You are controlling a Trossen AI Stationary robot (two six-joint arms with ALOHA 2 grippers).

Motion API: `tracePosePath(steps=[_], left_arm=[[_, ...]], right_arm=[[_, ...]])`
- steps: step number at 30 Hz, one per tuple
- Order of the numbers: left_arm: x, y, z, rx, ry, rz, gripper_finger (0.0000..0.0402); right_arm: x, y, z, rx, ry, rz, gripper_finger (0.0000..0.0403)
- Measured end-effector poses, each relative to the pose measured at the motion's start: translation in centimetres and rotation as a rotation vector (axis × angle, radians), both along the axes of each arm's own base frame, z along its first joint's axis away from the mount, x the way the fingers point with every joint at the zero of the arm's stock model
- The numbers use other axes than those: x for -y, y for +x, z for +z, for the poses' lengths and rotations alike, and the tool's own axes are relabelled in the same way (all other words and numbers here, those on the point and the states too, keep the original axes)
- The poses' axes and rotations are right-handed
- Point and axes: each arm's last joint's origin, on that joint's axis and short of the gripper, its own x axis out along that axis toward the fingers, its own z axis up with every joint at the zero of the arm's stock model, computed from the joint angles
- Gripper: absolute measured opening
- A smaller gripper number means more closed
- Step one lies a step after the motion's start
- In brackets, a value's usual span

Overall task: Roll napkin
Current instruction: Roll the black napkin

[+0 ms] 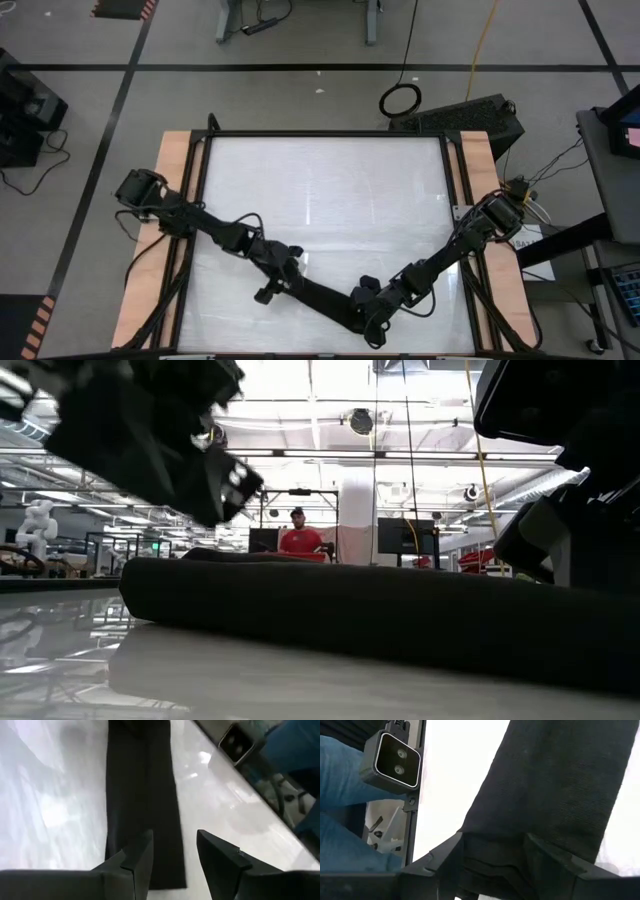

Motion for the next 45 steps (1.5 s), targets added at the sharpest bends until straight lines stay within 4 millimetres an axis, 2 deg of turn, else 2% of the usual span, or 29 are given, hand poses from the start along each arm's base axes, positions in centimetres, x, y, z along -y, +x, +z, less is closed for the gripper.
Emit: tracePosePath(steps=[7,13,19,24,30,36,45], left_arm=[[-0.6,0.6,-2.9,-0.104,-0.007,-0.015,0.0158],[-1.8,1.2,-4.5,-0.166,-0.036,0.021,0.0158],[-2.5,1.5,-4.8,-0.190,-0.074,0.038,0.0157],[-3.0,1.7,-4.7,-0.184,-0.087,0.048,0.0157],[-3.6,2.3,-4.4,-0.186,-0.098,0.060,0.0157],[-4.4,2.8,-4.1,-0.201,-0.093,0.082,0.0158],[-6.4,3.0,-4.2,-0.222,-0.099,0.139,0.0157]], right_arm=[[0.0,0.0,0.0,-0.003,0.005,-0.007,0.0203],[0.0,0.0,0.1,0.003,0.000,-0.001,0.0203],[0.4,-0.5,1.8,0.025,-0.029,0.042,0.0203],[0.4,-0.9,4.5,0.156,-0.068,0.129,0.0203],[0.1,-0.9,5.7,0.282,-0.153,0.158,0.0203],[0.3,0.5,3.9,0.313,-0.178,0.159,0.0203],[3.0,2.5,0.1,0.196,-0.259,0.087,0.0203]])
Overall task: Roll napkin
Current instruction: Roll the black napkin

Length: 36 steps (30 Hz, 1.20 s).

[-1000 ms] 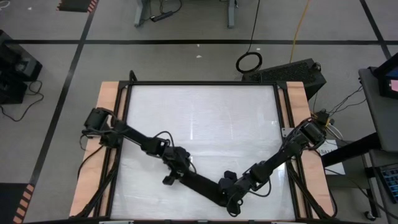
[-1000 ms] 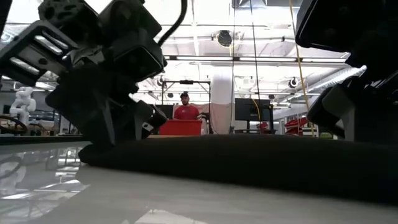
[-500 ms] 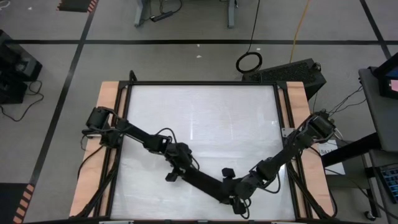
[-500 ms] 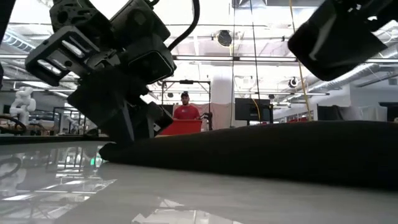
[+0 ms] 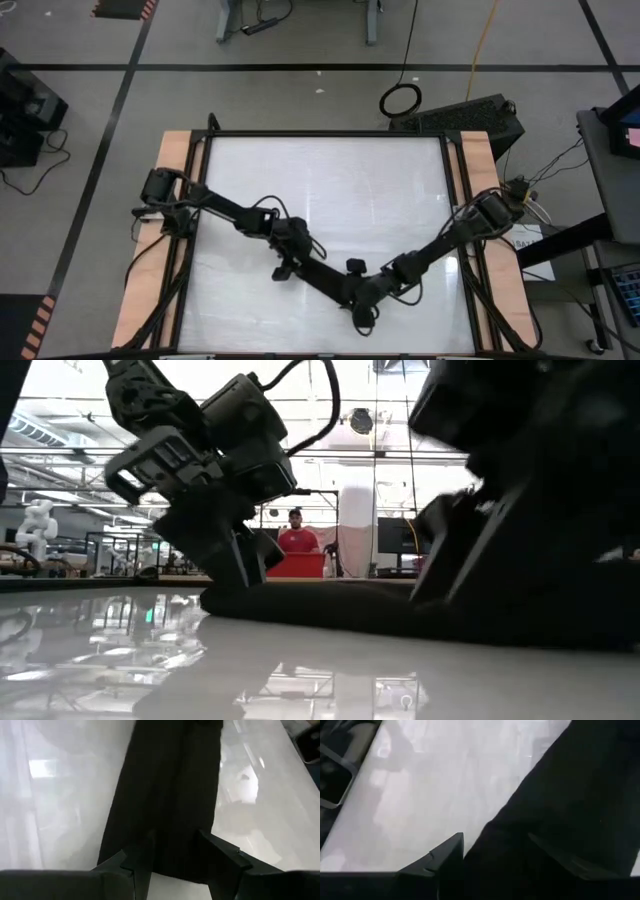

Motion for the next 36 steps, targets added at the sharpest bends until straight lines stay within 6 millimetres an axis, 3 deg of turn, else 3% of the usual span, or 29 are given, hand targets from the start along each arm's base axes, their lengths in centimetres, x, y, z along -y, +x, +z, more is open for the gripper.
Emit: tracePosePath(steps=[7,12,17,26,36], left_arm=[[-2.9,-0.2,1.7,-0.012,0.017,0.104,0.0157],[-4.4,-0.6,5.1,0.000,0.090,0.187,0.0157],[-4.7,-1.5,8.3,0.005,0.158,0.255,0.0157],[-4.5,-2.2,7.4,-0.149,0.117,0.342,0.0157],[-3.8,-3.2,8.4,-0.228,0.011,0.351,0.0157]], right_arm=[[2.3,1.5,-1.2,-0.023,0.022,-0.113,0.0203],[4.9,2.7,-1.3,-0.016,0.074,-0.311,0.0203],[7.0,3.5,-1.3,-0.008,0.133,-0.453,0.0203],[10.4,4.7,-0.9,0.116,0.215,-0.775,0.0203],[13.3,5.4,-0.5,0.194,0.324,-0.964,0.0203]])
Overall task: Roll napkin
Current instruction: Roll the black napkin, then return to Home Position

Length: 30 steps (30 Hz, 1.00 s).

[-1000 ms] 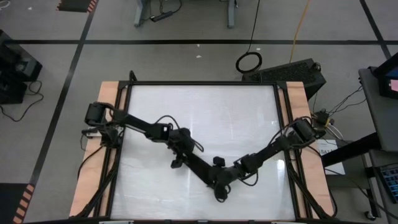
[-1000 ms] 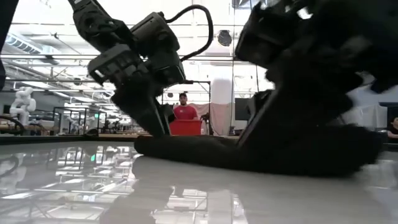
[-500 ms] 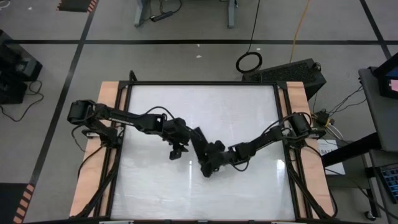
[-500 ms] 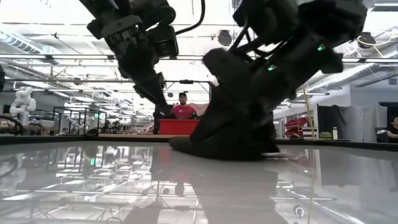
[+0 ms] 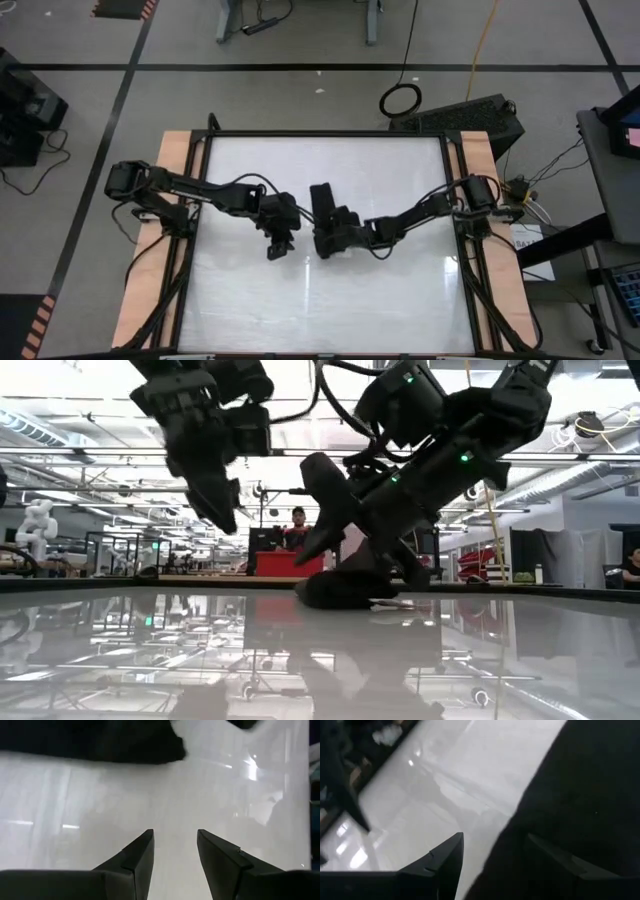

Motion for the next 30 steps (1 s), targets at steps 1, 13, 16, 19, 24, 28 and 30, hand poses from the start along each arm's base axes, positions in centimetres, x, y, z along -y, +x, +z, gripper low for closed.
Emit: tracePosePath(steps=[1,13,16,19,24,28,30], left_arm=[[0.1,-0.3,0.3,-0.005,0.000,-0.003,0.0157],[0.0,-4.8,5.3,0.047,0.056,0.037,0.0157],[0.0,-6.4,6.6,0.074,0.094,0.040,0.0157],[0.3,-8.1,8.1,0.126,0.121,0.034,0.0157],[0.7,-11.4,10.9,0.285,0.190,0.041,0.0157],[0.6,-14.6,12.8,0.420,0.280,0.112,0.0157],[0.4,-16.1,13.5,0.476,0.323,0.162,0.0157]], right_arm=[[0.1,0.1,0.1,0.021,0.004,-0.009,0.0203],[0.4,0.2,5.8,0.208,-0.084,0.051,0.0203],[0.6,-1.0,8.8,0.172,-0.224,0.136,0.0203],[0.8,-3.0,12.2,0.124,-0.348,0.231,0.0203],[0.9,-7.5,17.3,0.081,-0.522,0.385,0.0203],[1.2,-11.7,20.5,0.069,-0.608,0.477,0.0203],[1.5,-13.9,21.8,0.071,-0.627,0.489,0.0203]])
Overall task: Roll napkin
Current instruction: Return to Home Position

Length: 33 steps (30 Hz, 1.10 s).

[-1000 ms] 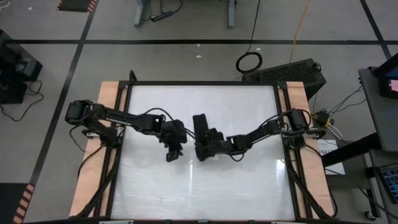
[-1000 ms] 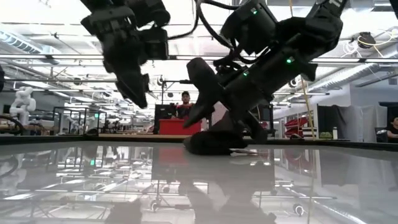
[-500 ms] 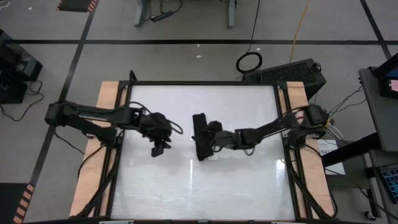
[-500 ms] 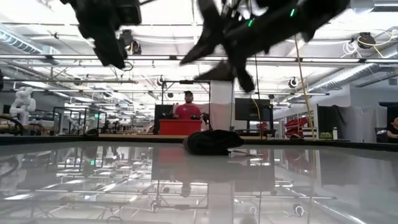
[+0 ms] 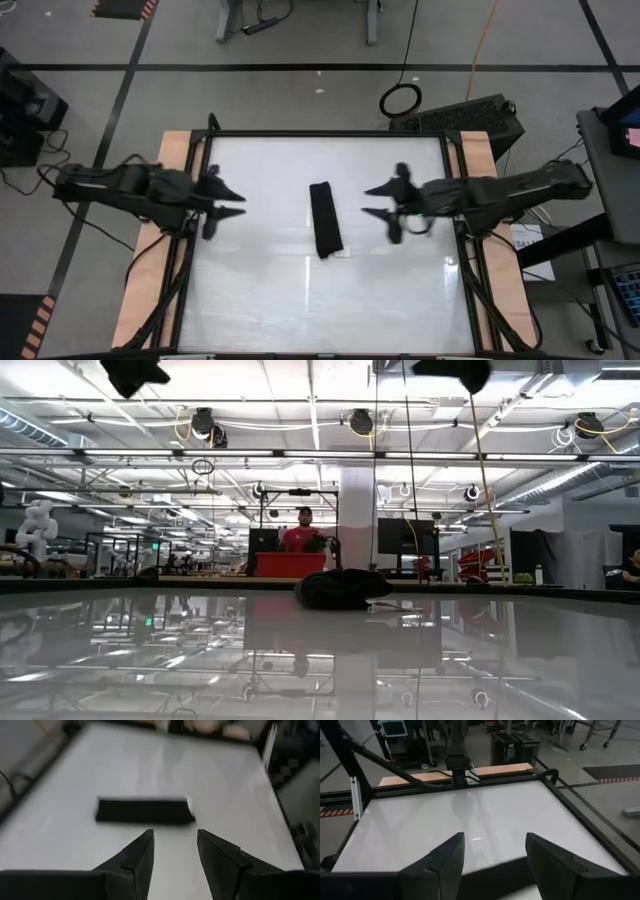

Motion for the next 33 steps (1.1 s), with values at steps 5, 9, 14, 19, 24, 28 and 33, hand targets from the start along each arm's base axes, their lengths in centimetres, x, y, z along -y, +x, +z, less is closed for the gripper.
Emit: tracePosePath(steps=[5,9,14,19,24,28,33], left_arm=[[-0.7,-3.4,-0.3,0.124,0.020,0.084,0.0157],[-1.2,-5.2,-2.7,0.190,-0.035,0.159,0.0157],[-1.3,-5.6,-7.2,0.289,-0.144,0.205,0.0157],[-1.1,-4.8,-11.7,0.371,-0.258,0.237,0.0157],[-1.0,-4.2,-14.4,0.378,-0.308,0.247,0.0157],[-0.9,-4.0,-15.6,0.351,-0.299,0.250,0.0157],[-0.9,-3.8,-16.7,0.329,-0.295,0.270,0.0157]], right_arm=[[1.0,-4.9,1.6,-0.016,-0.015,0.002,0.0203],[1.5,-7.9,0.6,0.030,0.019,-0.008,0.0203],[1.9,-9.9,-3.9,0.093,0.128,-0.038,0.0203],[2.0,-10.3,-9.5,0.215,0.249,-0.047,0.0203],[2.1,-10.7,-13.1,0.283,0.303,-0.048,0.0202],[2.1,-11.0,-14.8,0.262,0.308,-0.053,0.0203],[2.2,-11.3,-16.4,0.235,0.309,-0.064,0.0202]])
